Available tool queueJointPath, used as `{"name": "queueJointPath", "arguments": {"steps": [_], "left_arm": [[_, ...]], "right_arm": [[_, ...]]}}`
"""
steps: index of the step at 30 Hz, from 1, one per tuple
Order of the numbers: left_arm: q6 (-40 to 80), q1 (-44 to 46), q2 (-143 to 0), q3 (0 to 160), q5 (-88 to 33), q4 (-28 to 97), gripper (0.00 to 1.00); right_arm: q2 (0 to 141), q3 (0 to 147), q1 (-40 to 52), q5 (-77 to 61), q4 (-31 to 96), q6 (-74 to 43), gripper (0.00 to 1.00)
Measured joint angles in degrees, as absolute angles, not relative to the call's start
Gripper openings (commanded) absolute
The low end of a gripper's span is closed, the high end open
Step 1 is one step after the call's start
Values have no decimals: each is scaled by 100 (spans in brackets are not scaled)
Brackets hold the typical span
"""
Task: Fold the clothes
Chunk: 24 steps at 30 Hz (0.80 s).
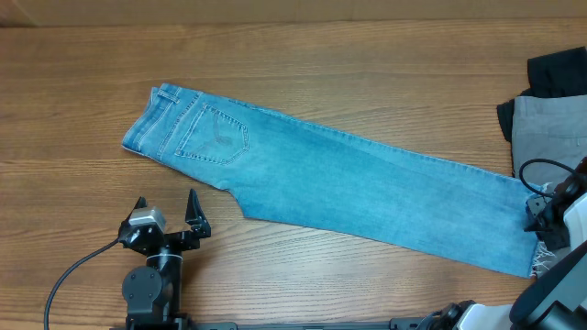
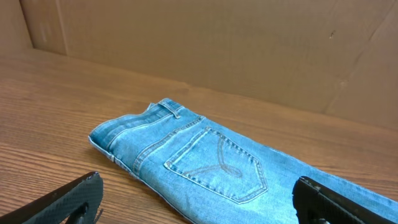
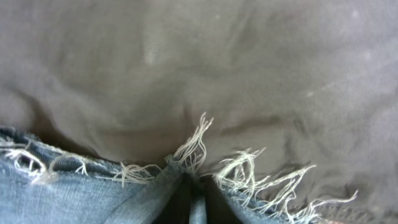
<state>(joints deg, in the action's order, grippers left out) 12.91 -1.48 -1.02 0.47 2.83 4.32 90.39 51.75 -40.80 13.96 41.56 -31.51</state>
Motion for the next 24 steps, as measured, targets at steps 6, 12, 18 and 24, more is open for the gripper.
{"name": "queueJointPath", "arguments": {"steps": [6, 12, 18, 24], "left_arm": [[1291, -148, -102, 47, 283, 432, 100], [1291, -148, -102, 47, 283, 432, 100], [1291, -148, -102, 47, 283, 432, 100], [1291, -148, -102, 47, 281, 432, 100]], "right_arm": [[9039, 5172, -4080, 1396, 4108, -3148, 4], [9015, 5181, -4080, 1369, 4254, -3148, 4], [8239, 5236, -4080, 963, 4305, -3148, 4], [7426, 5260, -4080, 364, 4230, -3151, 4]]}}
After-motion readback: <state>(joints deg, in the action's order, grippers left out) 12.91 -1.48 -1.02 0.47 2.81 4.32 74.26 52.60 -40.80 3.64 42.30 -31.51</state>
